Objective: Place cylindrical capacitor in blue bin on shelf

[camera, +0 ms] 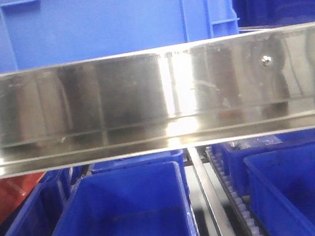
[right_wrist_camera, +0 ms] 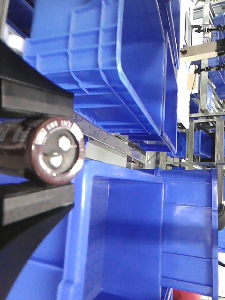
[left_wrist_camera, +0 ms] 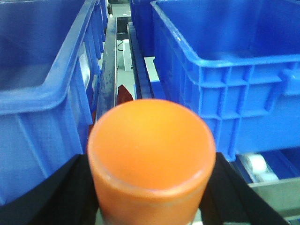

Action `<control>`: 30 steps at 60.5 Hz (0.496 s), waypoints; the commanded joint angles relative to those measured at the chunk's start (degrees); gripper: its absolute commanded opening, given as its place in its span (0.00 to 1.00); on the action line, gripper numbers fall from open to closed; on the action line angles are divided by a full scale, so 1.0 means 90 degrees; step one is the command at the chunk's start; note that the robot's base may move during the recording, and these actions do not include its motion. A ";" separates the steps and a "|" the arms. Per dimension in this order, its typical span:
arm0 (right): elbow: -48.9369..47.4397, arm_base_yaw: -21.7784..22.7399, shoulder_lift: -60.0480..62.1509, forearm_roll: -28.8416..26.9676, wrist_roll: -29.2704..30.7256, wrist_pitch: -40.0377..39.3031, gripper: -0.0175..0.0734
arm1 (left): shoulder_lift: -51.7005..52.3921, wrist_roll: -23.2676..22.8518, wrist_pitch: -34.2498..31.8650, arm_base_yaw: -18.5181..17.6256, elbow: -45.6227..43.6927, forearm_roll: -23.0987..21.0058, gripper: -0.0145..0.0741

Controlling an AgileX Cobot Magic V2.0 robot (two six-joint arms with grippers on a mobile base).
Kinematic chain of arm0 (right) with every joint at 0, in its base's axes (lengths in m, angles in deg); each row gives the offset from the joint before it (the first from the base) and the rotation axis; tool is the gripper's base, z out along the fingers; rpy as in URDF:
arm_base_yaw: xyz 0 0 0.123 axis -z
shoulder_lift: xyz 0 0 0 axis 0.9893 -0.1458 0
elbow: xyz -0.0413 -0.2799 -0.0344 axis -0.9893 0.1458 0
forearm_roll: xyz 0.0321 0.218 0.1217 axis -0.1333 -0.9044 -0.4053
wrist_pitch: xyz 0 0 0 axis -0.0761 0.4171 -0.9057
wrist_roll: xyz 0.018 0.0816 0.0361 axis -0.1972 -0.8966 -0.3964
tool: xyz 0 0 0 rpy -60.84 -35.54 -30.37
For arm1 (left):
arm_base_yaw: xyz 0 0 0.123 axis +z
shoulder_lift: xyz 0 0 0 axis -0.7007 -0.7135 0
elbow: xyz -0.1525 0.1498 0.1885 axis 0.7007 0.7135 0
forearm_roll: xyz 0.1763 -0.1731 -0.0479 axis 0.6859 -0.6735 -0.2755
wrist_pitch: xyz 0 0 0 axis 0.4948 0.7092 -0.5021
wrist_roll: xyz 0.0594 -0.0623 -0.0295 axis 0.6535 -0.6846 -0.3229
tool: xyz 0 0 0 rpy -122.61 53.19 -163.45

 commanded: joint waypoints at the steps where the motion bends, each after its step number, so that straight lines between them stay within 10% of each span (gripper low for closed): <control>1: -0.0027 -0.0019 0.0007 0.0052 0.0008 -0.0158 0.03 | 0.0025 0.0007 -0.0123 -0.0005 -0.0045 -0.0014 0.04; 30: -0.0027 -0.0019 0.0007 0.0052 0.0008 -0.0158 0.03 | 0.0025 0.0007 -0.0123 -0.0005 -0.0045 -0.0014 0.04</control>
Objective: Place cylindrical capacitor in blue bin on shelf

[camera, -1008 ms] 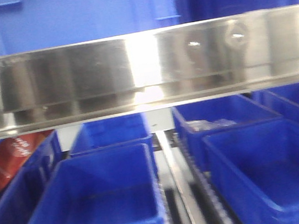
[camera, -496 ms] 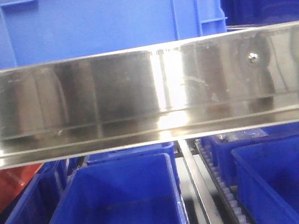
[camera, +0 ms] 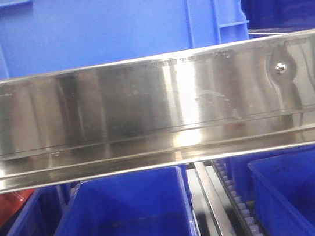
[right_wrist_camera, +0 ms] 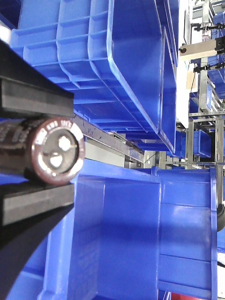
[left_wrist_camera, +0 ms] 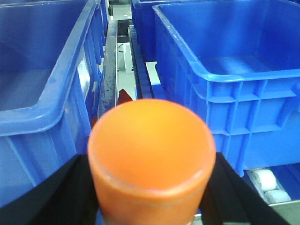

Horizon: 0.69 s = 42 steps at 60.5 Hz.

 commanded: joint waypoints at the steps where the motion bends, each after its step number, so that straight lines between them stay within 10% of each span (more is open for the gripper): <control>1: -0.0027 -0.0019 0.0007 0.0052 0.0008 -0.0158 0.03 | 0.0025 0.0007 -0.0123 -0.0005 -0.0045 -0.0014 0.04; 42: -0.0027 -0.0019 0.0007 0.0052 0.0008 -0.0158 0.03 | 0.0025 0.0007 -0.0473 -0.0008 -0.0045 -0.0040 0.04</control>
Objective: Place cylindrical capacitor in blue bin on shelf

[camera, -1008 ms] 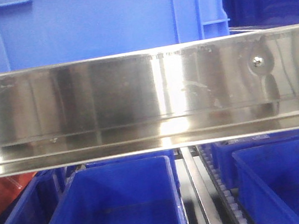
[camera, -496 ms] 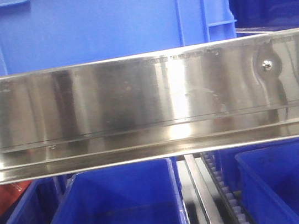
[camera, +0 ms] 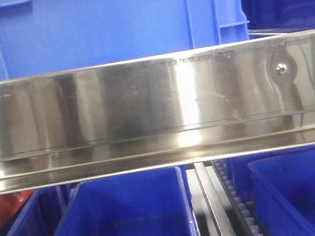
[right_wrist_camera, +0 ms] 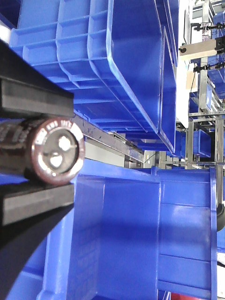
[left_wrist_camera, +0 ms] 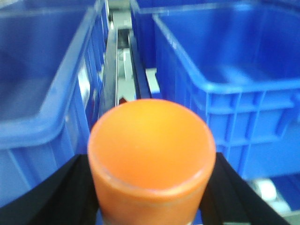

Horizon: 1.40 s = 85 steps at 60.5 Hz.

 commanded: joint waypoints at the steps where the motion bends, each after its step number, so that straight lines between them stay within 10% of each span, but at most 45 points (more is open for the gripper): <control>1: -0.0027 -0.0019 0.0007 0.0052 0.0008 -0.0158 0.03 | 0.0025 0.0007 -0.0235 -0.0008 -0.0045 -0.0056 0.04; 15: -0.0027 -0.0019 0.0007 0.0052 0.0008 -0.0158 0.03 | -0.0161 0.0007 -0.0481 -0.0008 -0.0145 -0.0101 0.04; 27: -0.0027 -0.0019 0.0007 0.0052 0.0008 -0.0158 0.03 | -0.1572 0.1230 -0.0087 -0.0063 -0.1345 -0.1248 0.04; 53: -0.0027 -0.0019 0.0007 0.0052 0.0008 -0.0171 0.03 | -0.5165 0.1373 0.0169 -0.1939 -0.4464 -0.1561 0.04; 70: -0.0027 -0.0019 0.0007 0.0052 0.0008 -0.0159 0.03 | -0.6973 0.1373 0.0169 -0.2126 -0.5382 -0.1525 0.05; 85: -0.0015 -0.0019 0.0007 0.0052 0.0008 -0.0159 0.03 | -0.7438 0.1373 0.0184 -0.2126 -0.5435 -0.1451 0.51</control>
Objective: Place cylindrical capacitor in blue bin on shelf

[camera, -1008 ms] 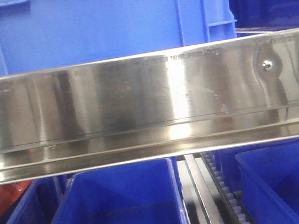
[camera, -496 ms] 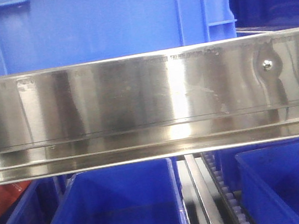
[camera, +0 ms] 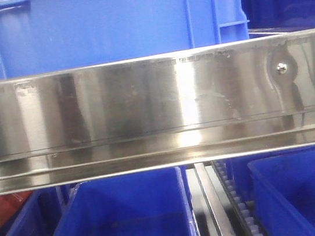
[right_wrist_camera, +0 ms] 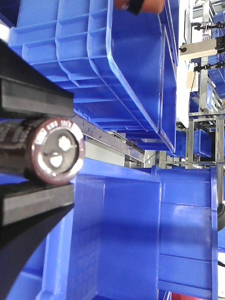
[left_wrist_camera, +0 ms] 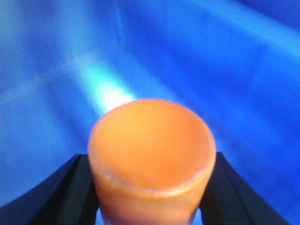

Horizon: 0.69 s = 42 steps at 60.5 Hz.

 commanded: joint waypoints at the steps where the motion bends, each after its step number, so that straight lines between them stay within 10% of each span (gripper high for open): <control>1: -0.0015 -0.0019 0.0007 0.0052 0.0008 -0.0159 0.03 | -0.0016 0.0022 -0.0063 -0.0031 -0.0103 -0.0010 0.54; 10: -0.0015 -0.0019 0.0007 0.0052 0.0008 -0.0159 0.03 | 0.0045 0.0022 -0.0003 -0.0031 -0.0103 -0.0010 0.81; 23: -0.0015 -0.0019 0.0007 0.0052 0.0008 -0.0159 0.03 | 0.0522 0.0022 0.0260 -0.0031 -0.0103 0.0284 0.83; 42: -0.0015 -0.0019 0.0007 0.0052 0.0008 -0.0112 0.03 | 0.2175 -0.0142 0.1072 0.0262 0.0062 0.0468 0.41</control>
